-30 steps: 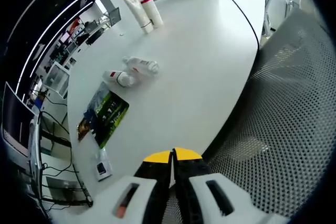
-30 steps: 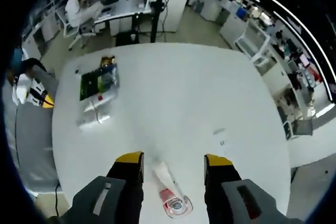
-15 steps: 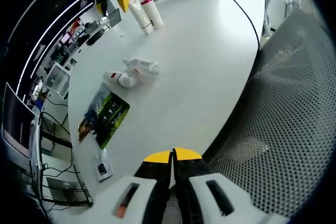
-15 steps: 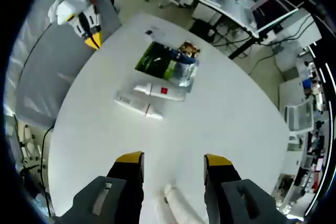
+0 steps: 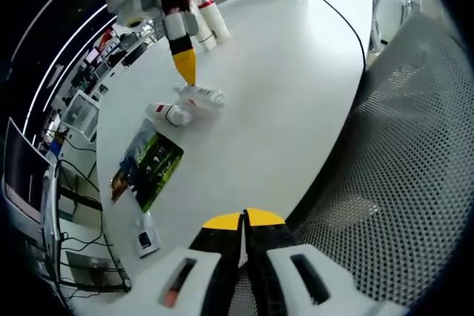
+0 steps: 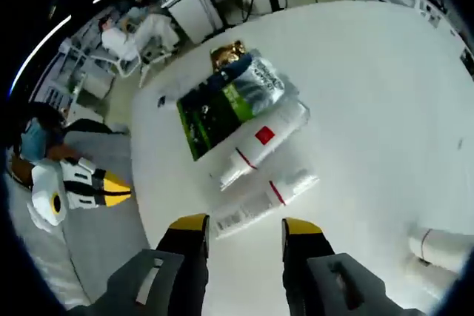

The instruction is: Arrange the skincare products in the storage area until every visible bottle or jar stands upright without overlapping.

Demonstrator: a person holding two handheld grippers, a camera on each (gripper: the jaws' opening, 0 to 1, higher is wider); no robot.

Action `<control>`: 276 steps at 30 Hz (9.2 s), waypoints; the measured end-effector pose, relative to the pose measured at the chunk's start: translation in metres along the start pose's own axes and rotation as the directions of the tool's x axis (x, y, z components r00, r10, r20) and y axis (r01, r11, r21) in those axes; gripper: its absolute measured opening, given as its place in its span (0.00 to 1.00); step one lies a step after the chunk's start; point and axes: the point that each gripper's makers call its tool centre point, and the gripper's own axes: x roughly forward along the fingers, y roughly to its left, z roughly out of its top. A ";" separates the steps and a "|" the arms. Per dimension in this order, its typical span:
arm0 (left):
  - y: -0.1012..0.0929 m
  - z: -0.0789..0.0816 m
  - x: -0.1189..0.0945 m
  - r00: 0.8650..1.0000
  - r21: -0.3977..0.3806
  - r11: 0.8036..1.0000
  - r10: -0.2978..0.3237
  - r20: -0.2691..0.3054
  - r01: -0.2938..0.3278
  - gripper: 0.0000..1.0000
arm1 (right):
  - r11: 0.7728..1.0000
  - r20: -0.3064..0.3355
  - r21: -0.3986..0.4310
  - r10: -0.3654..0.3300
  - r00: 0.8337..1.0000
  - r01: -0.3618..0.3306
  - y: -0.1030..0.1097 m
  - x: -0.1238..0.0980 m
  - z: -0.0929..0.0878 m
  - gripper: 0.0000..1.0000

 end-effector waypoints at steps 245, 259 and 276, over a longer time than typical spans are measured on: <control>0.031 0.022 -0.016 0.983 0.077 0.997 0.018 0.184 -0.033 0.00 | 0.854 0.607 0.487 -0.483 0.631 0.185 -0.062 -0.121 -0.065 0.17; 0.042 0.023 -0.018 0.980 0.071 0.993 0.082 0.184 -0.097 0.00 | 0.827 0.538 0.505 -0.527 0.658 0.249 -0.088 -0.090 -0.072 0.17; 0.057 0.013 -0.017 0.980 0.016 0.990 0.139 0.143 -0.142 0.00 | 0.813 0.530 0.495 -0.562 0.635 0.307 -0.096 -0.083 -0.056 0.17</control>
